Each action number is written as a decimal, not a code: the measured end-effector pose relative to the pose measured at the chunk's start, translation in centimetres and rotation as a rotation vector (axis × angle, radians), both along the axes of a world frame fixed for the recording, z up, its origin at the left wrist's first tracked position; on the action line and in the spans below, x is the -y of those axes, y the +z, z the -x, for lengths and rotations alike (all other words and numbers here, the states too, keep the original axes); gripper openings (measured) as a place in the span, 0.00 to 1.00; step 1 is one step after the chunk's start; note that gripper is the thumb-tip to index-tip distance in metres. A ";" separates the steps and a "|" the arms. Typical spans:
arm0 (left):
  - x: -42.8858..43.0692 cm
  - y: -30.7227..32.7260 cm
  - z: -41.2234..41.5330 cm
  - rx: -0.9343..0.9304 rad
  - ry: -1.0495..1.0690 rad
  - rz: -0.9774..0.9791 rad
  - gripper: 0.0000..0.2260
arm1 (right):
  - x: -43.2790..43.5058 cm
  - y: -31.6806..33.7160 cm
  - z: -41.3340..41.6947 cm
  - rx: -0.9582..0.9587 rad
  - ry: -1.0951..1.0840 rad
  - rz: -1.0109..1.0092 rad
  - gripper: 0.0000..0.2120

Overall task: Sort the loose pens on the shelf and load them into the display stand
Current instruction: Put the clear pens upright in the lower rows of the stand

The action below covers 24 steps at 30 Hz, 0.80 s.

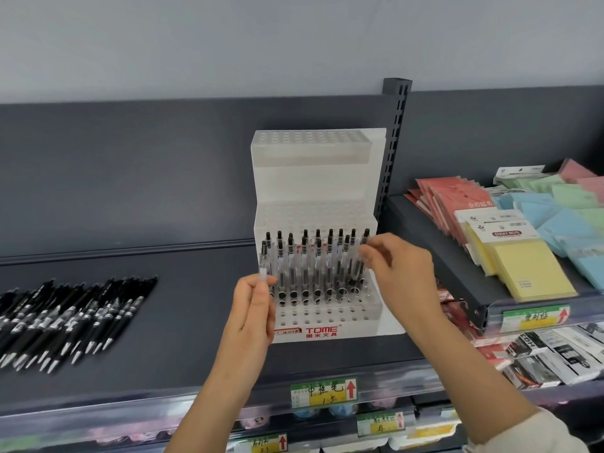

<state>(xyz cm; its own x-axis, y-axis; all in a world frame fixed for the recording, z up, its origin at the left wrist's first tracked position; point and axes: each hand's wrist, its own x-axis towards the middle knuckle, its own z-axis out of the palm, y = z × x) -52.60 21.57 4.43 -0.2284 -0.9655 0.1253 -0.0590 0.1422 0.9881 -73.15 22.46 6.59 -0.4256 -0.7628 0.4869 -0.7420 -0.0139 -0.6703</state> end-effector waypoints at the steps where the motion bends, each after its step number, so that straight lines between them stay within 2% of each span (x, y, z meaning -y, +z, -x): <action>1: 0.0 -0.1 0.0 0.001 -0.006 -0.002 0.11 | 0.2 -0.2 0.0 -0.031 0.003 -0.039 0.08; 9: 0.0 -0.3 0.2 -0.017 -0.041 0.008 0.07 | 0.5 -0.5 0.5 -0.032 -0.022 -0.137 0.10; 12: -0.1 -0.3 0.7 0.008 -0.048 0.036 0.05 | -0.9 0.1 0.3 0.039 -0.055 -0.049 0.09; 14: -0.2 -0.4 1.2 0.031 -0.066 0.051 0.04 | -2.1 0.6 -0.5 0.166 0.073 -0.053 0.05; 16: -0.4 -0.5 2.0 0.079 -0.105 0.091 0.04 | -3.0 0.3 -2.1 0.309 0.291 -0.147 0.02; 18: -0.8 -0.5 2.8 0.144 -0.157 0.151 0.06 | -3.6 -0.7 -3.2 0.396 0.409 -0.160 0.03; 21: -1.0 -0.6 3.1 0.221 -0.136 0.220 0.07 | -4.1 -1.1 -2.8 0.504 0.364 -0.088 0.03; 24: 0.4 -1.3 1.7 0.429 0.042 0.347 0.04 | -4.3 0.1 -0.4 0.553 0.224 0.012 0.04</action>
<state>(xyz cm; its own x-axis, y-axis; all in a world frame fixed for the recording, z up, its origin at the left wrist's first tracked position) -54.32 21.20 3.16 -0.2911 -0.8934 0.3421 -0.4585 0.4441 0.7698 -72.71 26.72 6.73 -0.4481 -0.8588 0.2484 -0.2610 -0.1400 -0.9551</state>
